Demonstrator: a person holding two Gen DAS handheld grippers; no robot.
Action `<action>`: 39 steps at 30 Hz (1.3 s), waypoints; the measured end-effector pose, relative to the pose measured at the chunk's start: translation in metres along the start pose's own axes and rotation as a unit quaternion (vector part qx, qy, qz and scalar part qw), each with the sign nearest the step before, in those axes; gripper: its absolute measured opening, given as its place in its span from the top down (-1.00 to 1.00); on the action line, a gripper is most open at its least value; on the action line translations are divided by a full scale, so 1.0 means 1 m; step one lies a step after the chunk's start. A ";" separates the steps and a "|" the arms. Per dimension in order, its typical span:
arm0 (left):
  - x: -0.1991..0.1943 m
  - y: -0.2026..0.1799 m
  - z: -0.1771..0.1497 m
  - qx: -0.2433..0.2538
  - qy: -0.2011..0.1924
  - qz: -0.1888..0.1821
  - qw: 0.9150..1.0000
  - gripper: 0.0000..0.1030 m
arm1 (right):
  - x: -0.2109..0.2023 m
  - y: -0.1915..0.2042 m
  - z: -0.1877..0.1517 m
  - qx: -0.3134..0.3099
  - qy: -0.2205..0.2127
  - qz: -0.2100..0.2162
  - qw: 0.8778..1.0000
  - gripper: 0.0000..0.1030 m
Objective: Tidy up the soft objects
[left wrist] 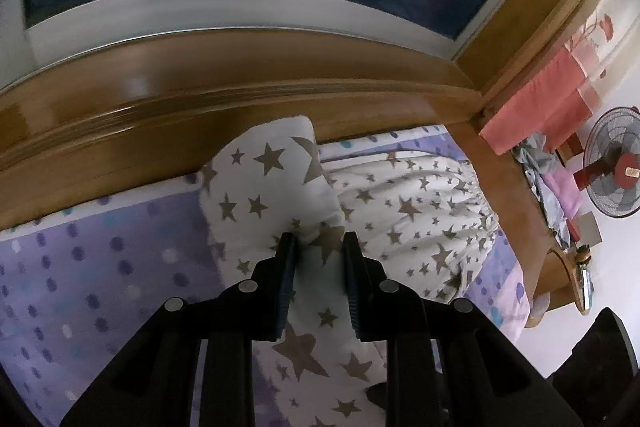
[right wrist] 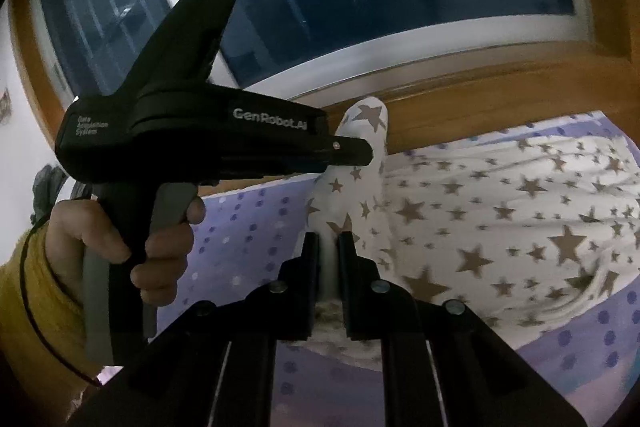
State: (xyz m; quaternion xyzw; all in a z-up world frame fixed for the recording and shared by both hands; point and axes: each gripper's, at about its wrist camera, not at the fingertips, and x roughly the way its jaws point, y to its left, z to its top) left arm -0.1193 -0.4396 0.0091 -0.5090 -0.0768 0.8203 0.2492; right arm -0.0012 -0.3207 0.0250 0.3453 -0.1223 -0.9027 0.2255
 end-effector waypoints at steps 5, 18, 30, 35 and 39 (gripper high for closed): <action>0.034 -0.023 0.005 0.012 0.025 0.000 1.000 0.55 | 0.001 -0.040 -0.003 0.026 0.012 -0.011 1.000 0.82; 0.062 -0.048 0.005 0.008 0.038 0.018 0.999 0.55 | 0.004 -0.114 -0.006 0.062 0.089 -0.011 0.994 0.79; 0.005 -0.017 -0.084 -0.099 -0.007 0.075 0.992 0.43 | 0.065 -0.141 0.073 0.052 0.150 0.111 0.981 -0.11; 0.011 -0.022 -0.098 -0.108 -0.010 0.091 0.990 0.42 | 0.123 -0.144 0.076 0.059 0.206 0.120 0.969 -0.11; 0.012 -0.025 -0.100 -0.112 -0.011 0.104 0.988 0.42 | 0.128 -0.132 0.074 0.029 0.187 0.129 0.973 0.47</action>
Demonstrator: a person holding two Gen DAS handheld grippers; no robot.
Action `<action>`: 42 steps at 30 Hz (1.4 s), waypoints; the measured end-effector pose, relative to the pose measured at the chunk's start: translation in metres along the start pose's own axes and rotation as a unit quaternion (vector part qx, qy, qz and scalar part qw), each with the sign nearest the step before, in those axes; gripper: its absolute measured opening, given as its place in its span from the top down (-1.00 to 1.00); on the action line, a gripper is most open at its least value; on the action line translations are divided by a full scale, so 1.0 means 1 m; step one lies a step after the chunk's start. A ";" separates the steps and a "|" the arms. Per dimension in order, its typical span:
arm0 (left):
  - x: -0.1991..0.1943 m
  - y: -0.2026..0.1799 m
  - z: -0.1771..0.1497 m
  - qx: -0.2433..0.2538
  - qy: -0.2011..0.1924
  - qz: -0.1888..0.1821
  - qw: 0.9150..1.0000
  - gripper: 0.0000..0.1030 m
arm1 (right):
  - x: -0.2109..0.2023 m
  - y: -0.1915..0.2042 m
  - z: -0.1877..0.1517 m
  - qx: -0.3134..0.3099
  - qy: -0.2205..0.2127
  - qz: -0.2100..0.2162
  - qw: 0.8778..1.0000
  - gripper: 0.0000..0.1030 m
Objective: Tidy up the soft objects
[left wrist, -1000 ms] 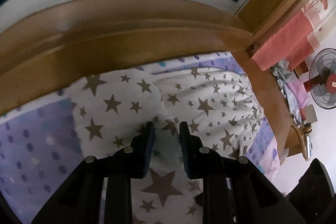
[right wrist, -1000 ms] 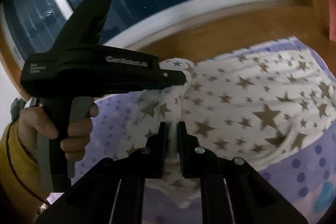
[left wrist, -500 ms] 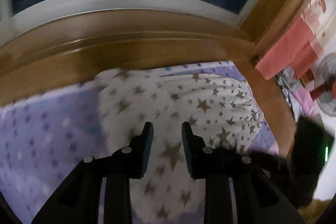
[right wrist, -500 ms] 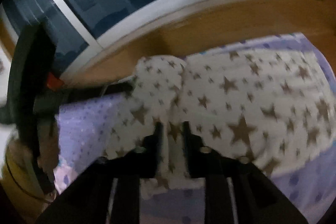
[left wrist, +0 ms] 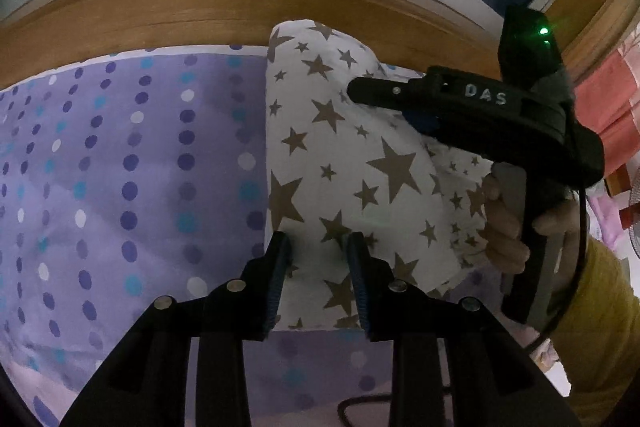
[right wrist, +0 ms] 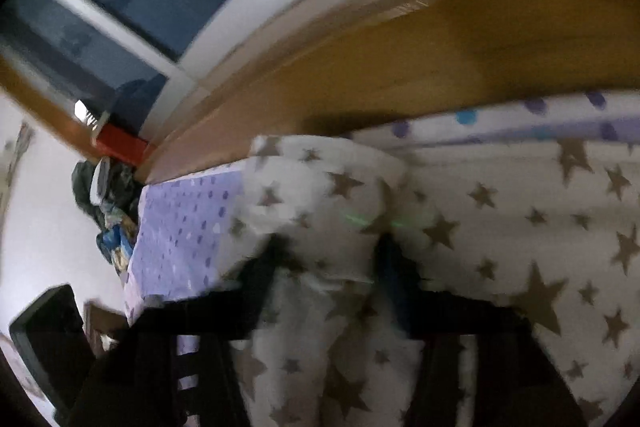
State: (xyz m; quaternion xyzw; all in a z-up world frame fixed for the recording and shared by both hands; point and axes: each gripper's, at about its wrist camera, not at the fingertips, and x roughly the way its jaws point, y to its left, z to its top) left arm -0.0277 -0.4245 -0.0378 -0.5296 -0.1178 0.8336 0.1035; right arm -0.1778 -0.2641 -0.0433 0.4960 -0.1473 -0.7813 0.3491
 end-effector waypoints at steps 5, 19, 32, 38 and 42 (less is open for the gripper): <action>0.003 -0.010 -0.001 0.011 0.012 -0.019 1.000 0.42 | -0.024 0.016 0.001 -0.044 -0.059 -0.037 0.997 0.60; -0.004 -0.017 0.012 0.046 0.001 -0.028 0.999 0.41 | -0.044 0.022 -0.026 -0.065 -0.066 -0.101 0.991 0.36; 0.059 -0.012 0.104 0.109 -0.005 -0.061 0.992 0.41 | -0.033 0.058 -0.124 -0.111 -0.033 -0.158 0.981 0.31; 0.039 -0.014 0.098 0.122 -0.015 -0.071 0.990 0.41 | -0.052 0.074 -0.127 -0.092 -0.032 -0.169 0.981 0.31; 0.025 -0.008 0.082 0.122 -0.013 -0.093 0.988 0.41 | -0.055 0.096 -0.123 -0.112 -0.064 -0.161 0.979 0.24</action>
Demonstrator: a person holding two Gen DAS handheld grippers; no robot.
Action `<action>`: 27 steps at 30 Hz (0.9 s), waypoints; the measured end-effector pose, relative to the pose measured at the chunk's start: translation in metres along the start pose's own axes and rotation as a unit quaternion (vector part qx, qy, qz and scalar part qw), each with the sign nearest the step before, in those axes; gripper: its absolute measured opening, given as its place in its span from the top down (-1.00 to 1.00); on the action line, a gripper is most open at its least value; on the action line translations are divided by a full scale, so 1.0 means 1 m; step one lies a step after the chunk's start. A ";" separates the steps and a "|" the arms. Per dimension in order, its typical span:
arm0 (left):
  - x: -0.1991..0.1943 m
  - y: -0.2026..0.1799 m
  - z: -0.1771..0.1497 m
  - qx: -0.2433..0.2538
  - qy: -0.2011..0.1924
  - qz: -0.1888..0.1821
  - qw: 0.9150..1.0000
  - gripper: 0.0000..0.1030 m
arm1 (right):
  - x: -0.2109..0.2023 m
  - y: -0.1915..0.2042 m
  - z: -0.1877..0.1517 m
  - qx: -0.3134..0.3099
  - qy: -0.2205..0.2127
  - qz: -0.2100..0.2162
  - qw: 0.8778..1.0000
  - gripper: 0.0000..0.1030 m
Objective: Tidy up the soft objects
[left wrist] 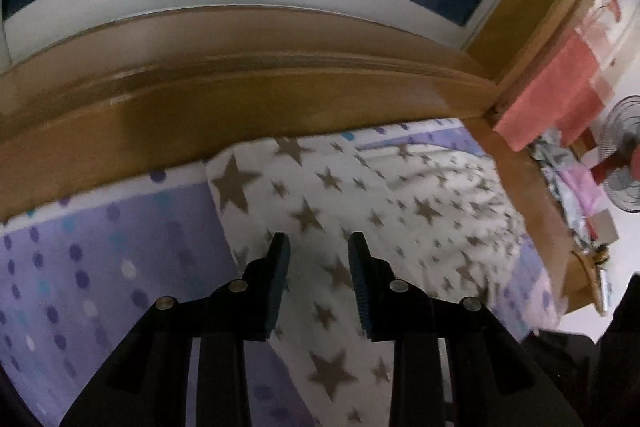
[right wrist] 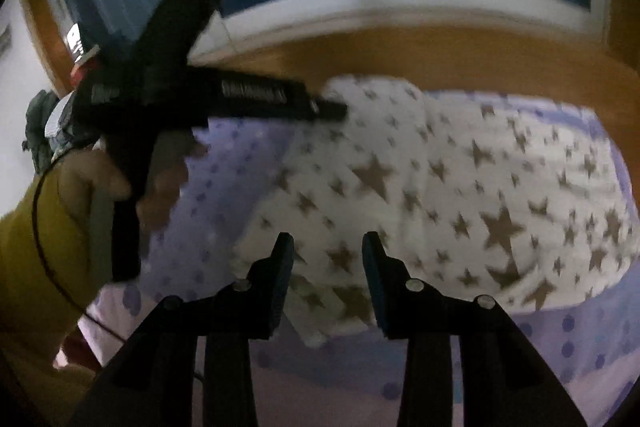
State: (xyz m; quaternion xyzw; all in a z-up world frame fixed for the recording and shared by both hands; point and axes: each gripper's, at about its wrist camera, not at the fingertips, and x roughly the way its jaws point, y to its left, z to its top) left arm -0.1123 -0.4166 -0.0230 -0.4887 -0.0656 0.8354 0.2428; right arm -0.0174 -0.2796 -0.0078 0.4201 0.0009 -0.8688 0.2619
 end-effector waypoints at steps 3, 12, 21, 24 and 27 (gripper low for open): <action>0.007 0.003 -0.008 0.000 0.010 0.009 1.000 0.41 | 0.022 0.009 -0.003 -0.016 0.028 -0.013 0.999 0.14; -0.019 0.030 -0.019 -0.036 -0.004 0.013 0.999 0.41 | 0.005 0.009 -0.035 0.001 0.041 -0.026 0.999 0.09; -0.012 0.047 -0.013 -0.061 0.012 -0.042 0.997 0.06 | 0.001 0.060 -0.014 -0.084 -0.004 -0.084 0.993 -0.15; 0.000 0.044 -0.013 -0.058 0.025 -0.051 0.997 0.06 | 0.021 0.075 -0.013 -0.117 -0.003 -0.122 0.986 -0.16; 0.012 0.040 -0.015 -0.056 0.037 -0.061 0.996 0.06 | 0.042 0.077 -0.016 -0.112 0.007 -0.147 0.983 -0.16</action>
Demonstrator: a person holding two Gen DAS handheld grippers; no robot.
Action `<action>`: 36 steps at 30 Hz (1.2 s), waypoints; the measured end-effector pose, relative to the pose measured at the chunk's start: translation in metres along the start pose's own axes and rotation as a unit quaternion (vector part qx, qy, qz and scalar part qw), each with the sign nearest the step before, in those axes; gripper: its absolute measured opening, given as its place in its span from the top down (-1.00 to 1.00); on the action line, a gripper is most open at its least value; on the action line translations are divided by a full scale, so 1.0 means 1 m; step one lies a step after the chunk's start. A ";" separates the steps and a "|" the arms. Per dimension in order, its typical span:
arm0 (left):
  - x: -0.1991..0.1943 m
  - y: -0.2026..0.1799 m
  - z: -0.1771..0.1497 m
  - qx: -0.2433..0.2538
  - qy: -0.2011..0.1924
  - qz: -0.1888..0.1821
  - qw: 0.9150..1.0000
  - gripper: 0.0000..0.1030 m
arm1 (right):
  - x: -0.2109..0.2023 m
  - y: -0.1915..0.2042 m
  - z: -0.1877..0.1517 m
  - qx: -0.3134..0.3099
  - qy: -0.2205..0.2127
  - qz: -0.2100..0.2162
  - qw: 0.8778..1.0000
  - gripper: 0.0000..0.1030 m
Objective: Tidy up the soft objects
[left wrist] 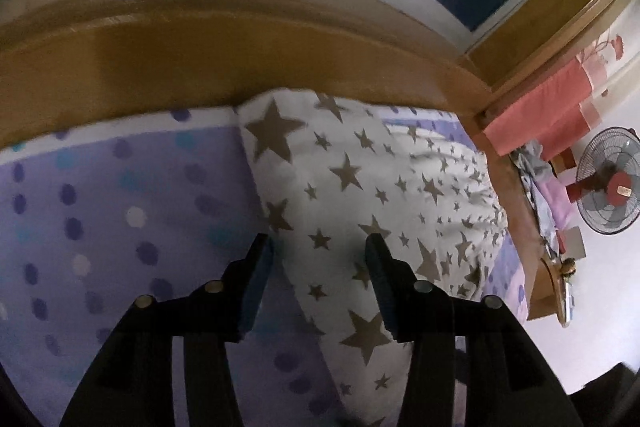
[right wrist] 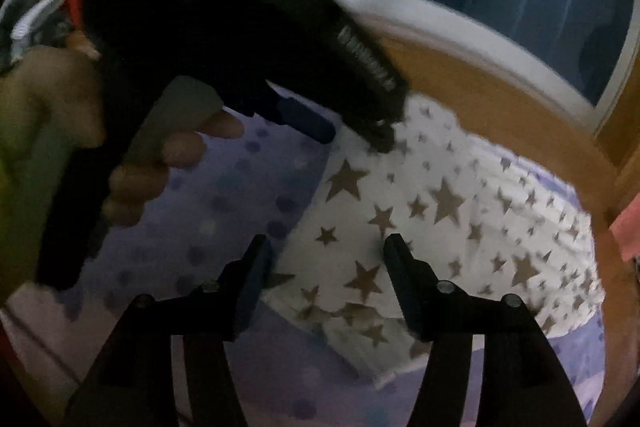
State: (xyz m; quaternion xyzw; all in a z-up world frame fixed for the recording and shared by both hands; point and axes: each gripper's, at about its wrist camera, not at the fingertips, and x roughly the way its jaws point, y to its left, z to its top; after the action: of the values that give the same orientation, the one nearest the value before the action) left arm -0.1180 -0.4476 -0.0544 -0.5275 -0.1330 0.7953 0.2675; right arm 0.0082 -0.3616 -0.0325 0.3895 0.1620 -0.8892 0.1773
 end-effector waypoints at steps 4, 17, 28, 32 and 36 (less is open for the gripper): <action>0.005 -0.005 -0.001 0.002 0.000 0.002 1.000 0.03 | 0.011 -0.005 -0.002 0.026 0.006 -0.002 1.000 -0.16; -0.018 -0.038 0.014 -0.016 -0.038 -0.006 0.999 0.41 | -0.034 -0.076 0.004 0.152 -0.049 0.105 0.982 0.60; 0.005 -0.129 0.044 0.073 -0.035 -0.006 0.997 0.42 | -0.056 -0.161 -0.022 0.290 -0.074 0.140 0.944 0.60; 0.026 -0.153 0.046 0.097 -0.020 -0.010 0.995 0.42 | -0.052 -0.191 -0.046 0.319 -0.058 0.122 0.938 0.60; 0.037 -0.169 0.046 0.107 -0.013 -0.011 0.994 0.42 | -0.041 -0.216 -0.067 0.345 -0.034 0.106 0.932 0.59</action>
State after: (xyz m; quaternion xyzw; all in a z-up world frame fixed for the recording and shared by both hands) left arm -0.1229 -0.2851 0.0196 -0.4843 -0.0564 0.8088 0.3290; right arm -0.0188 -0.1342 -0.0127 0.4108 -0.2036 -0.8791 0.1306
